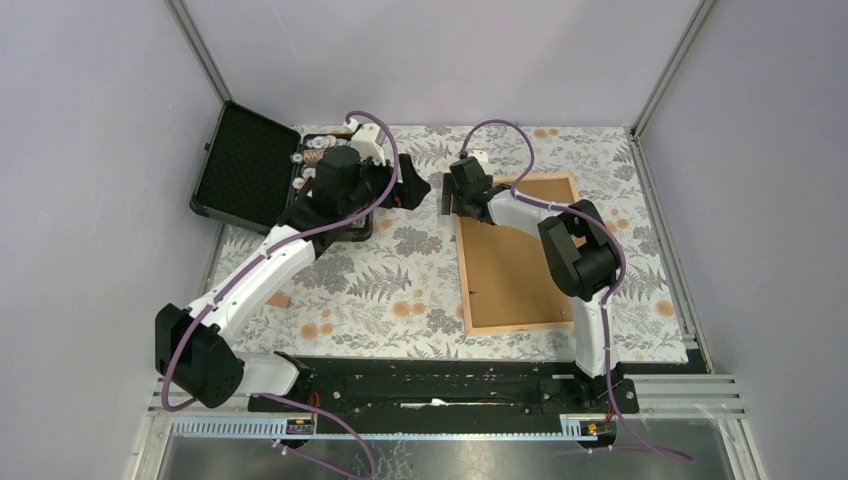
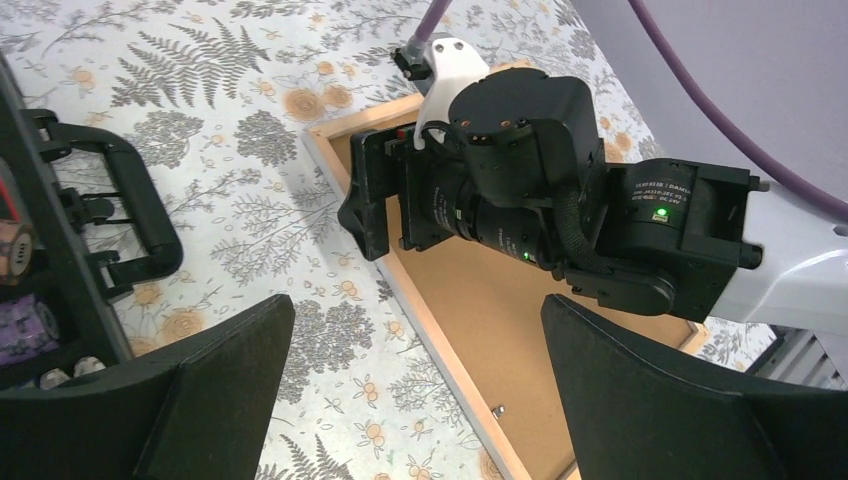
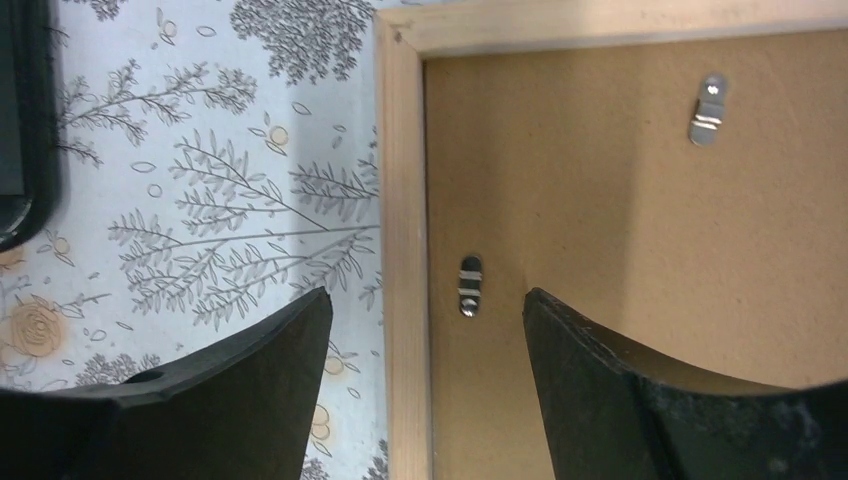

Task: Put the photo into the frame

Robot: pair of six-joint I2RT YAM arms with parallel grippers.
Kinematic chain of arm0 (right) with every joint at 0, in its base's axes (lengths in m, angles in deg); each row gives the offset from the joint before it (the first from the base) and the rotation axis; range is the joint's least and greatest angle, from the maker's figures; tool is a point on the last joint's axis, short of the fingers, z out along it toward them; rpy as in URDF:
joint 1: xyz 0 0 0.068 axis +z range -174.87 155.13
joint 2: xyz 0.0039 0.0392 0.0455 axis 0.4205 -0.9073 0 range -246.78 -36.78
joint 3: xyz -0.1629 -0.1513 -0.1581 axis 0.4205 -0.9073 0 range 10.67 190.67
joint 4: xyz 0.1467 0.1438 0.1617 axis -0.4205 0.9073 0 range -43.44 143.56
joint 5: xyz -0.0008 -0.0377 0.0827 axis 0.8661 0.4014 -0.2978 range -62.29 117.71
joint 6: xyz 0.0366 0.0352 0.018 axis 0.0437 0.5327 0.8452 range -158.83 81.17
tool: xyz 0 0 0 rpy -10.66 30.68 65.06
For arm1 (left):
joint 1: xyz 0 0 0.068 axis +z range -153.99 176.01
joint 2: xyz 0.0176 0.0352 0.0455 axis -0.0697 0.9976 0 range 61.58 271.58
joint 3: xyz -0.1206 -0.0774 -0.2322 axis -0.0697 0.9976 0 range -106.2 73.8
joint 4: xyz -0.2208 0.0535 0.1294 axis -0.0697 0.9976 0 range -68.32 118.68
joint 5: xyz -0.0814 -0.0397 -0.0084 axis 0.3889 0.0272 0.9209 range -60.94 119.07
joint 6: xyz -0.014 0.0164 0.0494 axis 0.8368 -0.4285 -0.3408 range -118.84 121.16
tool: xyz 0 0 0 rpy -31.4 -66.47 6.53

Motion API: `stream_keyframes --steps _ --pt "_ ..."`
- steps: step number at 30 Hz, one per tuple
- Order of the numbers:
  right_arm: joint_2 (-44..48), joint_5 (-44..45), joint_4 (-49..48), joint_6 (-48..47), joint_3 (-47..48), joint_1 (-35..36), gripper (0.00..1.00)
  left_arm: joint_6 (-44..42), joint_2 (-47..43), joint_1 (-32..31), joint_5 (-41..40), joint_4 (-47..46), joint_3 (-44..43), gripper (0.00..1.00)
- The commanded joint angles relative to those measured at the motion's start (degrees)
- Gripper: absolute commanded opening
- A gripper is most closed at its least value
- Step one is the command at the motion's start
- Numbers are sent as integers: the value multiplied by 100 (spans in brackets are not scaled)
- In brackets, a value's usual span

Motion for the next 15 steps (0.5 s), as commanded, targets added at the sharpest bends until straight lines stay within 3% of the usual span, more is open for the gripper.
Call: stream_keyframes --steps 1,15 --pt "-325 29 186 -153 494 -20 75 130 -277 161 -76 -405 86 99" --pt "-456 -476 353 -55 563 -13 41 301 -452 405 172 -534 148 99"
